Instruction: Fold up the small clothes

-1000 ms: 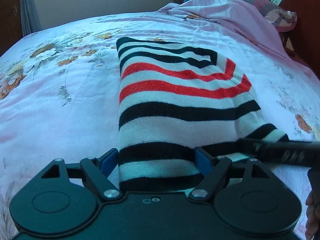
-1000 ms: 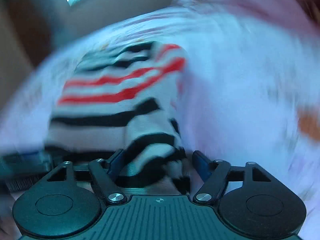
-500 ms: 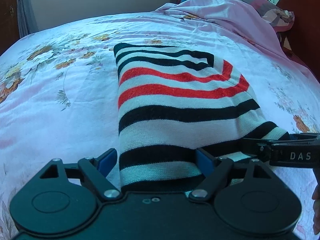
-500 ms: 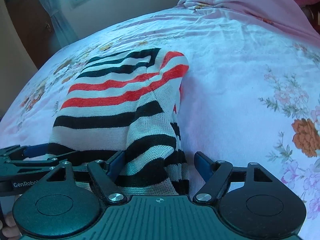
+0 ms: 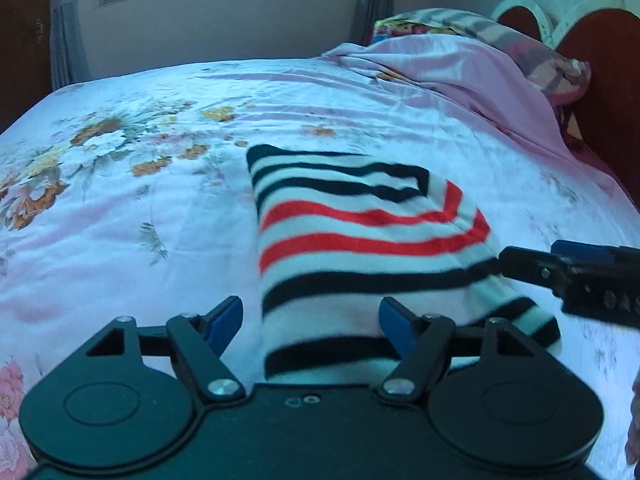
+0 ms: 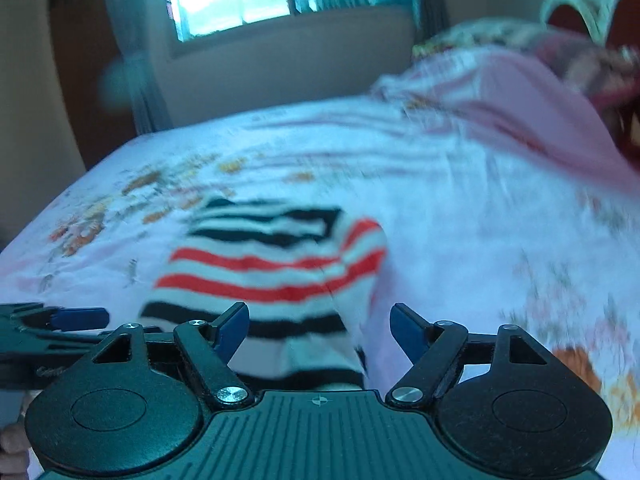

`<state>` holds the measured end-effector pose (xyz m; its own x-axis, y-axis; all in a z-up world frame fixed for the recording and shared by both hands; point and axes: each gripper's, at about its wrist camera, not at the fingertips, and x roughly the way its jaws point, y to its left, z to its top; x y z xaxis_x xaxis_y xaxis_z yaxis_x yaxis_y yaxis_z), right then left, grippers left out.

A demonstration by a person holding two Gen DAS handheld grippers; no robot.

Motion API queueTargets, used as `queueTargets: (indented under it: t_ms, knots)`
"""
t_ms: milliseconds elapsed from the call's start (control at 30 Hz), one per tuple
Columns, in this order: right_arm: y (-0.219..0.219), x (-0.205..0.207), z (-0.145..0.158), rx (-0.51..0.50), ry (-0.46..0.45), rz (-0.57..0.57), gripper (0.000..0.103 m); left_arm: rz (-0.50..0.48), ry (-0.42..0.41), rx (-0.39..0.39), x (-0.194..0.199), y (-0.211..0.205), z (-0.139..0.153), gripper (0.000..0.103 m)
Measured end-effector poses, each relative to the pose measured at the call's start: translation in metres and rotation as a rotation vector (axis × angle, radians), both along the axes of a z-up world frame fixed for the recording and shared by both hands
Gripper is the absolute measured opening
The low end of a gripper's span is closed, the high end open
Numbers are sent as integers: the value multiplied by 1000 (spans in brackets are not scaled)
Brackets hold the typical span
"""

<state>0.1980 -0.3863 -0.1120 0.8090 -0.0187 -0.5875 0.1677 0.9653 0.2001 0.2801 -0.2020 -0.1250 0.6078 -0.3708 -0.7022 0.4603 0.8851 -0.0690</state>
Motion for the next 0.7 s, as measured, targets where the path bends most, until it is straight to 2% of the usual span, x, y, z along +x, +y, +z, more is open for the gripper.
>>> queueTargets:
  t_ms: [100, 200, 367, 533, 600, 667, 700]
  knots:
    - [11, 7, -7, 9, 28, 37, 78, -11, 36, 46, 5, -3, -13, 73]
    - [14, 17, -29, 17, 135, 53, 78, -17, 47, 47, 3, 0, -20, 77]
    - [4, 5, -34, 55, 121, 20, 78, -18, 46, 35, 1, 7, -14, 75]
    - [0, -1, -30, 79, 117, 33, 78, 18, 58, -2, 5, 16, -7, 75]
    - [-2, -1, -30, 95, 122, 35, 80, 26, 79, -21, 8, 19, -6, 76]
    - [-6, 2, -29, 119, 120, 34, 89, 28, 101, -36, 13, 21, -6, 76]
    - [-7, 2, -28, 126, 115, 32, 90, 24, 112, -48, 16, 21, -6, 77]
